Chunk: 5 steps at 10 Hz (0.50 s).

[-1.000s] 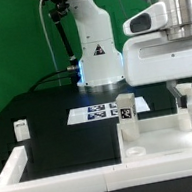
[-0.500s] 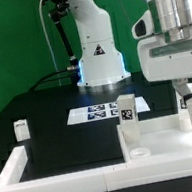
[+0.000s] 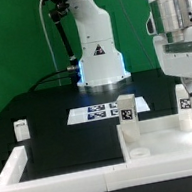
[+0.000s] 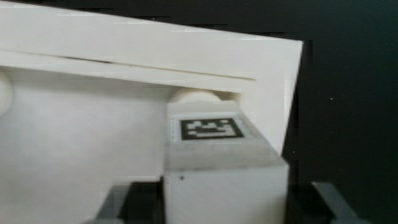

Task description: Assemble square table

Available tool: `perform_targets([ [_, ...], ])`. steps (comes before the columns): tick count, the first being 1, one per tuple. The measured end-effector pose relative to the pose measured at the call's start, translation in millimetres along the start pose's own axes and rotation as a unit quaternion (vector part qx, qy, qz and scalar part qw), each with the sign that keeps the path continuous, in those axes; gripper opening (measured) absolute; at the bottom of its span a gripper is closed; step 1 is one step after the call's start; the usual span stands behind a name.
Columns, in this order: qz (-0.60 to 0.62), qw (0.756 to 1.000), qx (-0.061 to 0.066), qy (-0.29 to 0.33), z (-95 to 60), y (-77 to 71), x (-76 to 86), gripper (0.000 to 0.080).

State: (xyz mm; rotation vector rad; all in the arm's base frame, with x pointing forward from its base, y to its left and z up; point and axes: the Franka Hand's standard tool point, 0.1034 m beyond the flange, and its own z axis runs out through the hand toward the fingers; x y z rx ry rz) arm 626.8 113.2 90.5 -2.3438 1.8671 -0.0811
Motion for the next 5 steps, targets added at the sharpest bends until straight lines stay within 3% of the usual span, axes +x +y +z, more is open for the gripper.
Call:
perform_targets([
  [2, -0.153, 0.988, -0.002, -0.003, -2.5, 0.2, 7.8, 0.0611],
  [5, -0.252, 0.968, 0.000, 0.001, -1.0, 1.6, 9.1, 0.0646],
])
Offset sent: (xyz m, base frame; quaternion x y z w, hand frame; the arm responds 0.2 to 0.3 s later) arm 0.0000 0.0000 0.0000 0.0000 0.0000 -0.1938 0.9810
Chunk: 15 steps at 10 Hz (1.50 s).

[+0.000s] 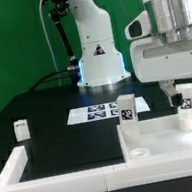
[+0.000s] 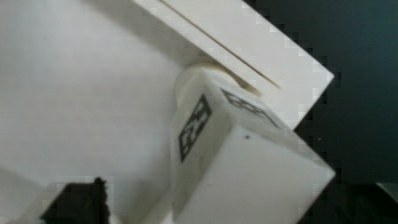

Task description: Assemble square table

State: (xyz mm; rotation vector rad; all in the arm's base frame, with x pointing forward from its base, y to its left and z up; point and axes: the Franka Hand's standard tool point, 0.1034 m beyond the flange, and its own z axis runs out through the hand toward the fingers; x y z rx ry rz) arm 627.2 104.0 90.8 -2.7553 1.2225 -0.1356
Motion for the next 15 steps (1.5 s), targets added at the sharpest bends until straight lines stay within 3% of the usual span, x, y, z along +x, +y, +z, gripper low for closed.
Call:
perform_targets([
  [1, -0.064, 0.998, -0.009, 0.000, -0.1, 0.3, -0.9, 0.0646],
  [2, -0.177, 0.984, -0.029, 0.000, -3.1, -3.3, -2.4, 0.0648],
  [3, -0.260, 0.965, -0.039, -0.002, -3.8, -8.0, -4.4, 0.0648],
  [7, -0.409, 0.911, -0.049, -0.004, -2.6, -7.1, -3.2, 0.0648],
  [11, -0.392, 0.918, -0.054, -0.015, 1.4, -9.9, -8.6, 0.0648],
  [12, -0.392, 0.918, -0.054, -0.015, 1.7, -9.5, -8.6, 0.0522],
  [13, -0.369, 0.928, -0.054, -0.014, 1.7, -9.5, -8.6, 0.0522],
  [14, -0.330, 0.942, -0.055, -0.012, 1.8, -9.5, -8.7, 0.0365],
  [15, -0.297, 0.953, -0.055, -0.010, 1.9, -9.4, -8.7, 0.0288],
])
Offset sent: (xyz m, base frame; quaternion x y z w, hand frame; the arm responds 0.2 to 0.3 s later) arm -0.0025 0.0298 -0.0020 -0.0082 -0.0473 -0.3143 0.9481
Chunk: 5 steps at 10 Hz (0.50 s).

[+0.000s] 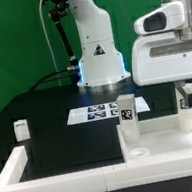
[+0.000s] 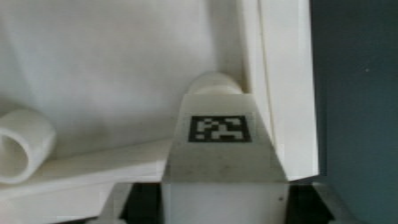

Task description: Assemble square table

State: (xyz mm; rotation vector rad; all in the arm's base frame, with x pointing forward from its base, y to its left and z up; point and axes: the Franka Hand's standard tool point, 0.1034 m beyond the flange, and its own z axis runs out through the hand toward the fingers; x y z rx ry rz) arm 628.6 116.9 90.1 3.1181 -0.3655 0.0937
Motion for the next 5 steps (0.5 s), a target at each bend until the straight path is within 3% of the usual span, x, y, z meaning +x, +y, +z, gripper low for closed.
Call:
perform_targets([
  [3, 0.117, 0.993, 0.002, 0.001, 0.6, -0.5, -1.0, 0.0288],
  [5, 0.308, 0.951, 0.013, 0.009, 0.1, -6.0, -9.5, 0.0289],
])
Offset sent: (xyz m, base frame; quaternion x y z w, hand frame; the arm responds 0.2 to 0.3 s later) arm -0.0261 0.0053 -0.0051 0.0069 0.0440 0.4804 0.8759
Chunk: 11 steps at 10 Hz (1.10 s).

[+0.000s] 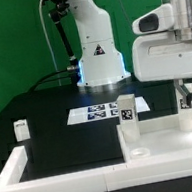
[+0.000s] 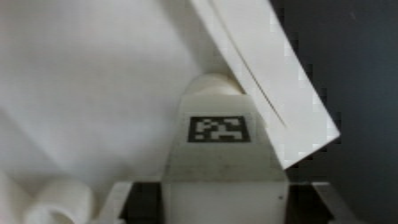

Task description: Assemble square table

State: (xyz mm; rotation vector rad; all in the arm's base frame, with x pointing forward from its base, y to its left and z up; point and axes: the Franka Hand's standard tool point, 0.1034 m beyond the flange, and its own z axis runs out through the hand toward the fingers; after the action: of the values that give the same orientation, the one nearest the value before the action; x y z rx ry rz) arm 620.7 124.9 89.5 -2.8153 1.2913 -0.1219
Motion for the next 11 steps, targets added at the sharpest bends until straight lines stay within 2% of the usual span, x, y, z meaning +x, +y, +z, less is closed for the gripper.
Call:
perform_targets([
  [1, 0.120, 0.993, 0.011, -0.013, 0.3, -2.6, -2.7, 0.0289],
  [3, 0.241, 0.969, 0.039, -0.035, 1.3, 0.2, 3.0, 0.0289],
  [4, 0.273, 0.960, 0.045, -0.042, 1.5, 0.9, 3.8, 0.0289],
  [5, 0.285, 0.957, 0.043, -0.042, 2.5, 0.0, 1.9, 0.0289],
  [6, 0.277, 0.959, 0.043, -0.042, 3.0, 0.1, 1.7, 0.0410],
  [7, 0.208, 0.977, 0.046, -0.028, 2.5, -2.4, 2.1, 0.0548],
  [8, 0.109, 0.993, 0.049, -0.011, 1.8, -8.1, -0.5, 0.0617],
  [11, 0.003, 0.999, 0.044, -0.008, 2.4, -5.4, 1.1, 0.0643],
])
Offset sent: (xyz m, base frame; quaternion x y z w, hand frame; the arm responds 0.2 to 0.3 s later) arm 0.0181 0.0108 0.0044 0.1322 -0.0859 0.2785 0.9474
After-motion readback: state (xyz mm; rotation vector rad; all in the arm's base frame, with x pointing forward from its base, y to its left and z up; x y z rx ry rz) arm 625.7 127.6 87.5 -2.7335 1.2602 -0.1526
